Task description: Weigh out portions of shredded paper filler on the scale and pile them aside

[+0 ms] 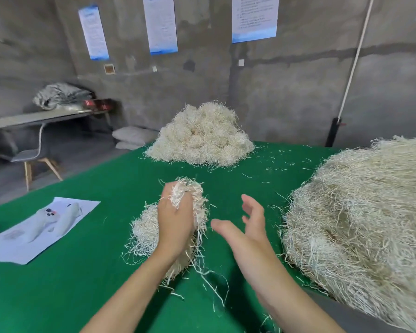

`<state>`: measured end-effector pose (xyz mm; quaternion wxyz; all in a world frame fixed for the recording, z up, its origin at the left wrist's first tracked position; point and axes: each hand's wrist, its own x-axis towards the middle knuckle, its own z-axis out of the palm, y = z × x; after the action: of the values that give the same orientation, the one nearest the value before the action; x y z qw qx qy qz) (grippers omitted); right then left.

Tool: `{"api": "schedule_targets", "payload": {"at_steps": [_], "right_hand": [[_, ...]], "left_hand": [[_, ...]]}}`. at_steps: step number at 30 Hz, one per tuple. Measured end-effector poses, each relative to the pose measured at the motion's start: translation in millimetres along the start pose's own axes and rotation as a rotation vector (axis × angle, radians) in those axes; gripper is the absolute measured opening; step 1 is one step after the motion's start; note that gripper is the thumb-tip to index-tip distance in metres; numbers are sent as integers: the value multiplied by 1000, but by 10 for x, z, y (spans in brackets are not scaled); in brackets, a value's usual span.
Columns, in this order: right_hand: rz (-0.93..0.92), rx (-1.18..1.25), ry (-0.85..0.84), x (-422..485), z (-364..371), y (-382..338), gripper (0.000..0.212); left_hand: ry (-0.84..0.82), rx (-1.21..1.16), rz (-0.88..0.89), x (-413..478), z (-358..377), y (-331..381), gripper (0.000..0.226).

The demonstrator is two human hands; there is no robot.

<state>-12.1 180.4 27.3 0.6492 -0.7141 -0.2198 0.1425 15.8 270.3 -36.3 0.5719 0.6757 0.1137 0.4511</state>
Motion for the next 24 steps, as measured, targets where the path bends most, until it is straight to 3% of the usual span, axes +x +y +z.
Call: {"api": "schedule_targets", "payload": {"at_steps": [1,2,5,7,9,10,12,19,24], "right_hand": [[10,-74,36,-335,-635,147,81],[94,40,56,-394,-711,254,78],[95,33,82,-332,-808,442,69],[101,50,46,-324,-761,452,66],[95,73,39,-338,-839,509,66],[98,65,49,-337,-891,535,65],[74,78,67,-351,-978,540,53],[73,49,81,-531,-1425,579,38],[28,-30,191,-833,-2028,509,25]], "left_hand": [[27,114,89,120,-95,-71,21],[45,248,142,238,-172,-153,21],[24,738,233,544,-322,-459,51],[-168,1028,156,625,-405,-684,65],[-486,1286,-54,589,-495,-929,77],[-613,1348,-155,544,-540,-1034,81],[-691,1372,-199,492,-600,-1142,81],[-475,1382,26,381,-596,-729,81],[-541,1504,234,40,-403,-333,78]]}}
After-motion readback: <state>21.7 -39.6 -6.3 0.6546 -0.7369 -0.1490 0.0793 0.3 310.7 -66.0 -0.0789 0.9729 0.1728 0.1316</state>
